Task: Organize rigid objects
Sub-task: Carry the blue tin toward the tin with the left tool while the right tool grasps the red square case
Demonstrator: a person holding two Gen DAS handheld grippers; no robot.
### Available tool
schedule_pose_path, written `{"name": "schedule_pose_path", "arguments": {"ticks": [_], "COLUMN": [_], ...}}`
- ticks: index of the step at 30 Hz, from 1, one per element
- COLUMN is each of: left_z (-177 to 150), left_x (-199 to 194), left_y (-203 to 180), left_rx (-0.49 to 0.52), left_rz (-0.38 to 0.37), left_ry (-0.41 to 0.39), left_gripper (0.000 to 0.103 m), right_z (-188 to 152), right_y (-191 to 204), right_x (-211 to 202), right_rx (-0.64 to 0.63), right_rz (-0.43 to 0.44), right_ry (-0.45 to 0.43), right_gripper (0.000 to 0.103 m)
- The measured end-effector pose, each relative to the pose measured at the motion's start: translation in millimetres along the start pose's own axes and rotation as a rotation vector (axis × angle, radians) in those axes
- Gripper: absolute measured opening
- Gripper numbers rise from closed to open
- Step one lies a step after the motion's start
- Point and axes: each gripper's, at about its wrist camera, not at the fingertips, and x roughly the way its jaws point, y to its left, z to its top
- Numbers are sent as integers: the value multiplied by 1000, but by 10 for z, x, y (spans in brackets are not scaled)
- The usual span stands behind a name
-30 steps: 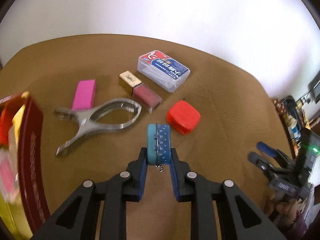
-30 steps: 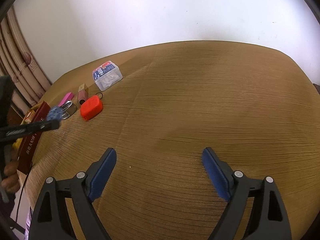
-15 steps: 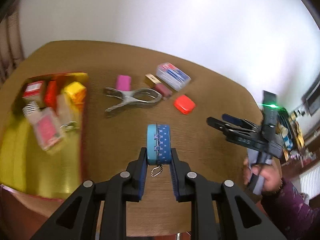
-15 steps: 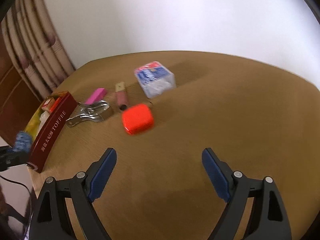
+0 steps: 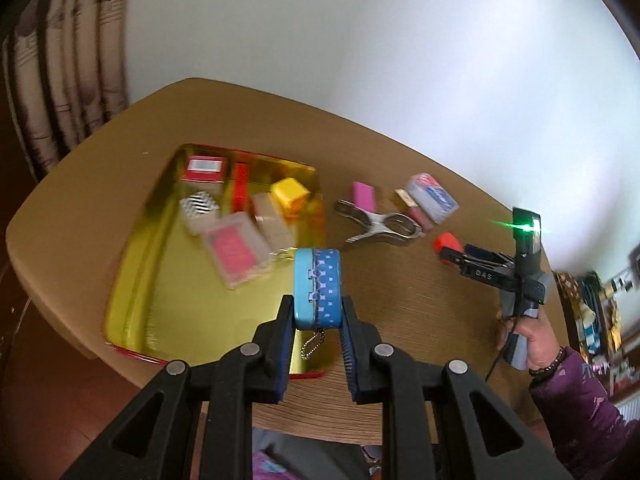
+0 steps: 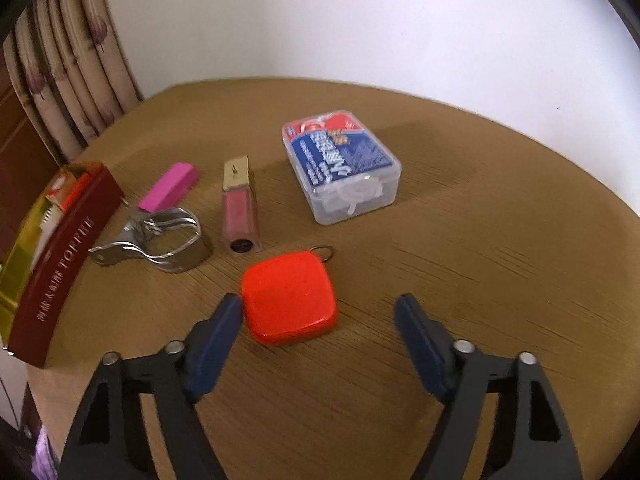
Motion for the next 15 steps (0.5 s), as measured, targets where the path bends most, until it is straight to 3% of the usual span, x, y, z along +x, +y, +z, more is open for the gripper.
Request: {"name": "schedule_pose_path", "arguments": {"ticks": [2,4,15], "left_z": [27,59,256], "left_x": [-6,7,561], "left_y": [89,157,600], "left_rx": [-6,-5,16], "left_rz": [17,43,224], "left_ry": [0,-3,61], "left_gripper": [21,21,21], "right_z": [25,42,-21], "right_y": [34,66,91], "right_x": [11,21,-157], "right_rx": [-22,-47,-20], "right_rz": [-5,-25,-20], "right_ry": [-2,4,-10], "right_gripper": [61,44,43]}}
